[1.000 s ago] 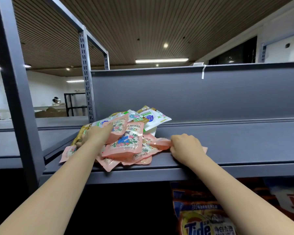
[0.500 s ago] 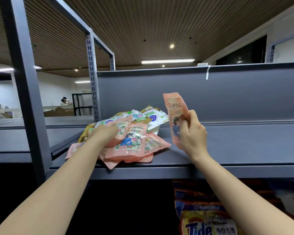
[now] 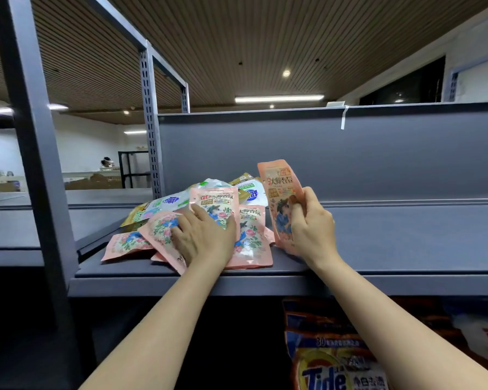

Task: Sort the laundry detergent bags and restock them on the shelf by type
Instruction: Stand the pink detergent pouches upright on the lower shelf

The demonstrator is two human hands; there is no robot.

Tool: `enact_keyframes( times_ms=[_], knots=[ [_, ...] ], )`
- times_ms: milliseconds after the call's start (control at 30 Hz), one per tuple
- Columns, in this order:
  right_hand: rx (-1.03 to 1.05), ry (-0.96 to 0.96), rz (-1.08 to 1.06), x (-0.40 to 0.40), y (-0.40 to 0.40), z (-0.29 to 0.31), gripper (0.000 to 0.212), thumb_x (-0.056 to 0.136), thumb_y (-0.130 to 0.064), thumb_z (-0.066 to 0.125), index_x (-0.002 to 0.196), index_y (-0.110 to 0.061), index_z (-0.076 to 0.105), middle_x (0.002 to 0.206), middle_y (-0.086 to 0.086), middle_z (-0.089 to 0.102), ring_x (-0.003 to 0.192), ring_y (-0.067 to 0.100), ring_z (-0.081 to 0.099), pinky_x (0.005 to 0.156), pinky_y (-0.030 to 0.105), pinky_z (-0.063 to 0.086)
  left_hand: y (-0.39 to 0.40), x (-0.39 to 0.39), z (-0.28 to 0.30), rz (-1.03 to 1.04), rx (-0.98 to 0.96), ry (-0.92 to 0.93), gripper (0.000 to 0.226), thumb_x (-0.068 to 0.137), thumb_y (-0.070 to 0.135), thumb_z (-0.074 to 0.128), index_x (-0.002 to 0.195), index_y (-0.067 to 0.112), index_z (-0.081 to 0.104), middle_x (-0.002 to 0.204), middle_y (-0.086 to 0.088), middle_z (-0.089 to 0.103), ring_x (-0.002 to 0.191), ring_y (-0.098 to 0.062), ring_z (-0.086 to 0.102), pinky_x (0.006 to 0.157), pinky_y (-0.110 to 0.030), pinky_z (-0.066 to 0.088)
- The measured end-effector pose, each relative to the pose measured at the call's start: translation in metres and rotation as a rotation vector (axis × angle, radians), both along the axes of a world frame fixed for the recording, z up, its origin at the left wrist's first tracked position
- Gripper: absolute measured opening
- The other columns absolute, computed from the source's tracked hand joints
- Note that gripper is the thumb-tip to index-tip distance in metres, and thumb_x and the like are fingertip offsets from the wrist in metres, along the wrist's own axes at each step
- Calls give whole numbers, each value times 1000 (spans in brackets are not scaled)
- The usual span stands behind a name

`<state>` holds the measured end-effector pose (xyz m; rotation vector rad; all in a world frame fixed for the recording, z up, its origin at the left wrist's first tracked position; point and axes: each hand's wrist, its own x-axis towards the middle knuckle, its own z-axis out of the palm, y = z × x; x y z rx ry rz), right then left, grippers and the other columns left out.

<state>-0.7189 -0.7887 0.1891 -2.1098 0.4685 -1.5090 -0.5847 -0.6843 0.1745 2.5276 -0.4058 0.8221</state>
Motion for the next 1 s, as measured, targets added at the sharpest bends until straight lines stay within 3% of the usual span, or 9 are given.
enact_keyframes(
  times_ms=[233, 400, 467, 533, 600, 667, 767, 933, 1000],
  knots=[
    [-96, 186, -136, -21, -25, -1, 7, 95, -18, 41, 90, -21, 36, 79, 11, 62, 77, 42, 53, 58, 37, 31, -44, -14, 3, -94, 71, -4, 85, 91, 57, 38, 148, -1, 10, 141, -18, 35, 125, -30, 34, 103, -39, 29],
    [61, 216, -88, -34, -37, 4, 9, 92, -12, 38, 92, -21, 39, 88, 7, 62, 81, 38, 51, 64, 39, 40, -44, -8, 25, -249, -313, 303, 54, 87, 23, 55, 133, 1, 39, 136, -17, 45, 125, -33, 40, 102, -43, 36],
    [204, 146, -14, -37, -38, 7, 11, 92, -11, 34, 93, -17, 43, 94, 5, 62, 87, 34, 53, 73, 41, 46, -41, -1, 33, -338, -434, 436, 31, 85, 14, 53, 114, 4, 54, 121, -16, 58, 111, -35, 53, 92, -41, 45],
    [300, 110, 20, -40, -38, 9, 20, 93, -11, 32, 103, -14, 49, 101, 5, 61, 93, 31, 53, 81, 41, 47, -36, 0, 35, -430, -564, 516, 29, 83, 11, 52, 110, 3, 59, 112, -17, 63, 96, -33, 60, 77, -36, 47],
    [338, 103, 19, -42, -39, 10, 25, 95, -13, 31, 111, -13, 50, 107, 7, 60, 100, 32, 54, 88, 44, 47, -33, -4, 35, -493, -667, 533, 40, 82, 10, 51, 121, 1, 57, 113, -18, 63, 84, -28, 62, 64, -29, 42],
    [358, 83, 30, -45, -39, 10, 28, 96, -13, 31, 114, -13, 53, 109, 5, 59, 103, 29, 54, 90, 43, 48, -29, -10, 36, -533, -761, 493, 39, 85, 10, 50, 122, -1, 54, 116, -20, 60, 80, -29, 60, 65, -34, 46],
    [398, 16, 63, -48, -36, 12, 31, 97, -10, 30, 114, -15, 55, 106, -1, 58, 98, 22, 53, 80, 32, 45, -22, -18, 42, -625, -948, 449, 19, 84, 12, 50, 97, 11, 64, 100, -16, 66, 90, -35, 64, 79, -46, 53],
    [350, -105, 4, -52, -22, 12, 23, 98, -14, 32, 102, -16, 55, 95, -2, 59, 93, 26, 54, 81, 40, 48, -1, -29, 47, -716, -1115, 385, 8, 79, 12, 51, 75, 13, 57, 76, -8, 60, 70, -21, 56, 65, -36, 48],
    [302, -159, -84, -54, -14, 12, 20, 98, -17, 34, 99, -15, 54, 90, -1, 59, 88, 28, 53, 76, 39, 44, 11, -35, 46, -759, -1190, 372, 18, 81, 7, 52, 65, 15, 53, 68, -5, 55, 62, -17, 52, 58, -31, 44]
  ],
)
